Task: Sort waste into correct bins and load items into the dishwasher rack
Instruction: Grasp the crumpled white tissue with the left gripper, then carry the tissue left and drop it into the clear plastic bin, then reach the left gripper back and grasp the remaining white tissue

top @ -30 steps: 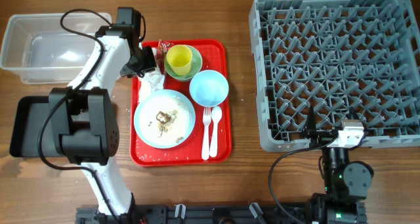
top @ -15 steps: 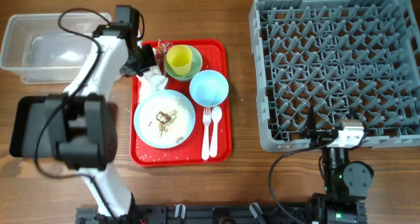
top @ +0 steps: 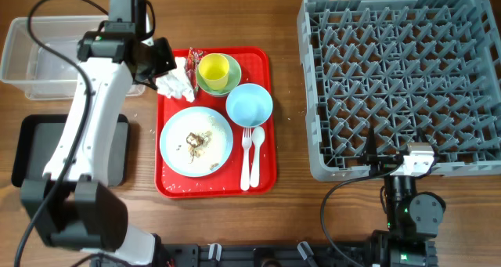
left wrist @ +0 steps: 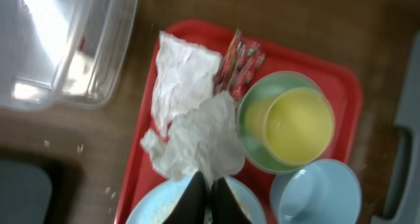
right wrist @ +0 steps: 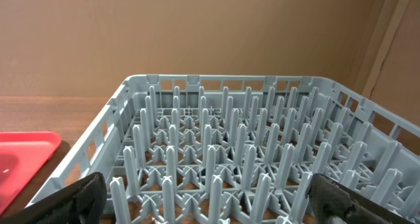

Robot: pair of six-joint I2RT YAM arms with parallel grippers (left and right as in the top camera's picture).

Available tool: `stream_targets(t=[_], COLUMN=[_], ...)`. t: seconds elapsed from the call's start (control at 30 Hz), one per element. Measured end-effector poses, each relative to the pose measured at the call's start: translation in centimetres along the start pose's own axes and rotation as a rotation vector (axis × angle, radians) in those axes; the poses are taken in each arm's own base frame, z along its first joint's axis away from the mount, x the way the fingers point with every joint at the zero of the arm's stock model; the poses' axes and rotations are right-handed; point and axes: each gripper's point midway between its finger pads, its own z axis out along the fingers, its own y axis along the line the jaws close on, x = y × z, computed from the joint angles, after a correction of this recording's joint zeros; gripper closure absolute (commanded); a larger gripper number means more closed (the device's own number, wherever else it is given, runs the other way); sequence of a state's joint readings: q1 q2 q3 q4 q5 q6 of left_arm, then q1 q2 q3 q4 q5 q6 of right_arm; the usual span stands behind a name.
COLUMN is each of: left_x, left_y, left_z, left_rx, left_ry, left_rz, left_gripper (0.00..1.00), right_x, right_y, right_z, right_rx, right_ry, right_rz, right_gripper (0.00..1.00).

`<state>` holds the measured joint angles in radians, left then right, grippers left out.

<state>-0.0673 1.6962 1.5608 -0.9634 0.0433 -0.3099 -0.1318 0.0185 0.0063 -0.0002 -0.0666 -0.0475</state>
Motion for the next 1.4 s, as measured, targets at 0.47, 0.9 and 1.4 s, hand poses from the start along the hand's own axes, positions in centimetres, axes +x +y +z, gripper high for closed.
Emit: stream_targets(t=[0.47,0.9,1.4], left_x=[-14.7,-13.1,-0.7], left_y=[11.0,13.5,-2.6], left_z=[-7.4,-1.8,5.1], left_rx=[-0.122,-0.129,0.031], left_ry=[-0.629,-0.468,0.002], left_rz=[-0.328,-0.349,0.008], left_gripper=[0.88,0.08,0.46], right_x=[0.0,0.0,0.0], right_y=[0.0,0.0,0.0], right_z=[0.0,0.0,0.0], right_rx=[0.0,0.0,0.0], right_ry=[0.0,0.0,0.0], right_rz=[0.0,0.0,0.0], right_gripper=[0.0,0.0,0.0])
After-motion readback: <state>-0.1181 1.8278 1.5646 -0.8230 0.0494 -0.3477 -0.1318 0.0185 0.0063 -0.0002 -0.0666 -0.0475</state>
